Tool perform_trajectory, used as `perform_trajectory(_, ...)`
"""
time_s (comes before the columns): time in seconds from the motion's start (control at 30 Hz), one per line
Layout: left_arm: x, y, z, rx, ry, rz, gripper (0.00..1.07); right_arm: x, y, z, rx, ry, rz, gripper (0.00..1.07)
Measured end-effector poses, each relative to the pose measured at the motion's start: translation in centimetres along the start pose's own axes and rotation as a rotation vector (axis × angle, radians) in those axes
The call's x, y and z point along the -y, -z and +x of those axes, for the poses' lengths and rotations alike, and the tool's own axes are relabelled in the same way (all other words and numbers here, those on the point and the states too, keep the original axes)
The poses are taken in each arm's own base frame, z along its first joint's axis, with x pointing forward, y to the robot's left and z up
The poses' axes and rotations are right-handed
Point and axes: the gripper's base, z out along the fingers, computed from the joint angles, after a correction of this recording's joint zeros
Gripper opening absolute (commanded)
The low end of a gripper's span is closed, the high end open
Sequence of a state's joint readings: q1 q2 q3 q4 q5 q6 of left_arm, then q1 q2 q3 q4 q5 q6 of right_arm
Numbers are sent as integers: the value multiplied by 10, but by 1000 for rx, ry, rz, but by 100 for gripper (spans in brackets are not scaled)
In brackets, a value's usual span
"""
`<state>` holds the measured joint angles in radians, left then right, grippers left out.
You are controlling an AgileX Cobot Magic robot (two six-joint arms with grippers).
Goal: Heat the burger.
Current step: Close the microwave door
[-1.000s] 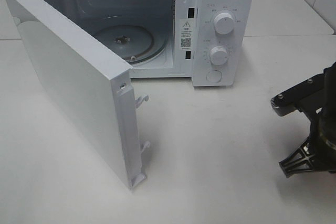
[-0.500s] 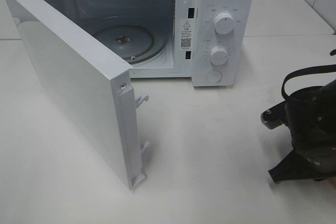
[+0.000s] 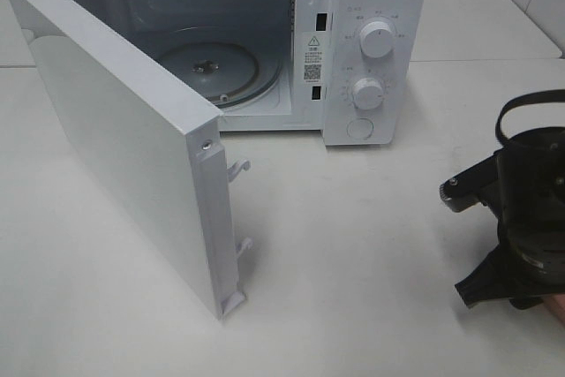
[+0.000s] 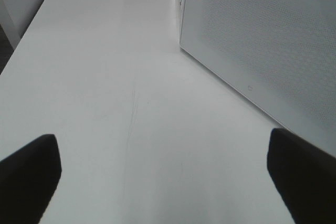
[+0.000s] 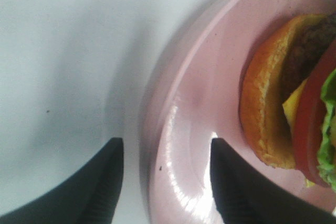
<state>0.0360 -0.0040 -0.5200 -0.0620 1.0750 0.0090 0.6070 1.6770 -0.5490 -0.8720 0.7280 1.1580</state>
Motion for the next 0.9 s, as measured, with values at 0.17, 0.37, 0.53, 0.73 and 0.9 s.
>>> perform_trajectory(0.17,0,0,0,0,0,0,100,8,21,2,15,11,-106,53)
perform_trajectory(0.37,0,0,0,0,0,0,100,14,58,9,108,86,-380,63)
perform_trajectory(0.53,0,0,0,0,0,0,100,20,83,17,213,184,-549,80)
perform_trajectory(0.73,0,0,0,0,0,0,100,29,104,27,300,248,-650,83)
perform_trajectory(0.9,0,0,0,0,0,0,100,48,120,45,346,247,-683,81)
